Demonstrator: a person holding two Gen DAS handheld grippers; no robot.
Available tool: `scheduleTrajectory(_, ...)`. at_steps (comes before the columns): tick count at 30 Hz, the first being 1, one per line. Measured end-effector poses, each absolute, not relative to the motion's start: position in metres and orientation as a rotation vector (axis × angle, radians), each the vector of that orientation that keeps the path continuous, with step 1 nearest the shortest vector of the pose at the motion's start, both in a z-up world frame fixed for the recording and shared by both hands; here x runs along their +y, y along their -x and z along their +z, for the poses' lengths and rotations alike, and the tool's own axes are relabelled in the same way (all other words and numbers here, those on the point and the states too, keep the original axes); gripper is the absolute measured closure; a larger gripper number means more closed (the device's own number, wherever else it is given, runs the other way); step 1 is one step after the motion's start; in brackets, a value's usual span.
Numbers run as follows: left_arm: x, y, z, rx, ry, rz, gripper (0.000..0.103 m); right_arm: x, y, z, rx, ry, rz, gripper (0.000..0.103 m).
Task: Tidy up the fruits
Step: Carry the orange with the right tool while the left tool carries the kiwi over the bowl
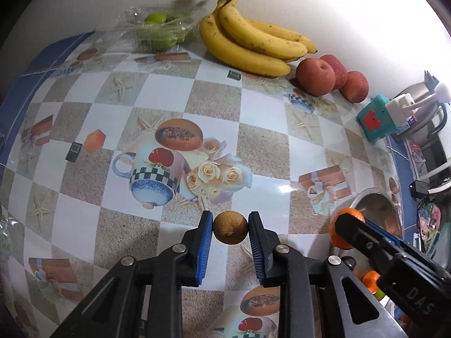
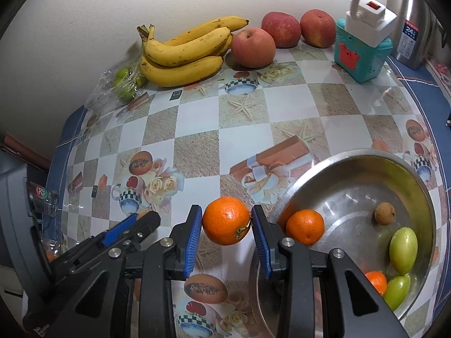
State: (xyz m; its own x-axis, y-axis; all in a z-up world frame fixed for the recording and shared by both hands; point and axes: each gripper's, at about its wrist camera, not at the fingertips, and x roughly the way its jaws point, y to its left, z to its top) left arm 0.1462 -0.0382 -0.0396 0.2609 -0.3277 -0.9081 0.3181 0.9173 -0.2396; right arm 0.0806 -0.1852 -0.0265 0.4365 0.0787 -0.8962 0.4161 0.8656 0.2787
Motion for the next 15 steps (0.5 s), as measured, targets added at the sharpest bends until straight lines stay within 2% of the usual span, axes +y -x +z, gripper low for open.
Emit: scheduleTrajectory(15,-0.049,-0.121,-0.004,1.151,-0.033,-0.501,0.075,-0.199,-0.048,-0.016,1.112,-0.519,-0.266,0.065)
